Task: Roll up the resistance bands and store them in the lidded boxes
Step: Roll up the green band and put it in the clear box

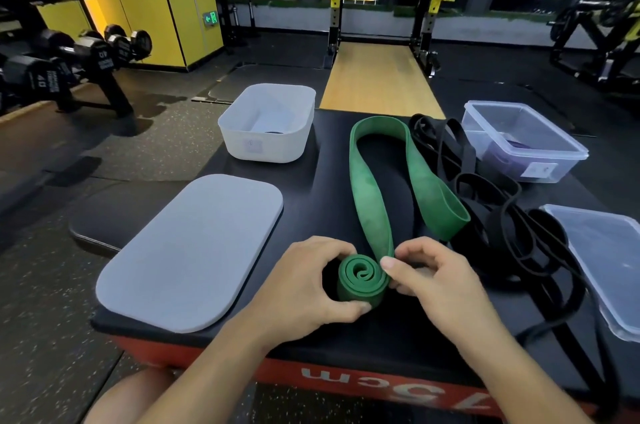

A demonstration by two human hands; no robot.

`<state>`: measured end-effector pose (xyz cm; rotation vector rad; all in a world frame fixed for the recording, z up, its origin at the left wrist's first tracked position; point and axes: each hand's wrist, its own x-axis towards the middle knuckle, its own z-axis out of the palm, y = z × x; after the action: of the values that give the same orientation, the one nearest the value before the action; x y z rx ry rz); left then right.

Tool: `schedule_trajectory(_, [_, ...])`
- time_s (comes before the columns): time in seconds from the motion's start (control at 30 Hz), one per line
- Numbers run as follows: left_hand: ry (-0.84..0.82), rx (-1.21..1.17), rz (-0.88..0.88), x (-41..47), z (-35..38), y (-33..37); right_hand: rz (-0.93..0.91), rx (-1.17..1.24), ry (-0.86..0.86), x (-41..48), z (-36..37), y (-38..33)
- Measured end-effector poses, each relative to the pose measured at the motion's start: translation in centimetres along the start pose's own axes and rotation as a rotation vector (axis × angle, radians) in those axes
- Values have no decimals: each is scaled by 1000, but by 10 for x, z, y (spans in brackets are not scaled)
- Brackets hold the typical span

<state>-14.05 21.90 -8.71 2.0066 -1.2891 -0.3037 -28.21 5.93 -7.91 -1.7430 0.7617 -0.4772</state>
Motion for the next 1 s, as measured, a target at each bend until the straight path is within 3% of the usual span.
schedule_trajectory(0.1, [3, -14, -29, -1, 2, -1, 118, 92, -126, 11, -5, -12])
schedule_trajectory(0.23, [8, -47, -44, -2, 2, 0, 124, 48, -184, 17, -5, -17])
schedule_trajectory(0.43, [-12, -82, -48, -1, -3, 1, -58, -63, -186, 13, -6, -1])
schedule_trajectory(0.63, [-85, -122, -1, 4, -7, -6, -255, -203, -427, 8, -20, 12])
schedule_trajectory(0.8, [-109, -154, -16, 5, -8, -7, -455, -474, -373, -2, -10, 11])
schedule_trajectory(0.93, [10, -191, -5, 1, -6, -8, -513, -697, -325, -5, -11, 13])
schedule_trajectory(1.0, [34, -238, -20, -1, -6, -8, -501, -686, -312, -7, -11, 17])
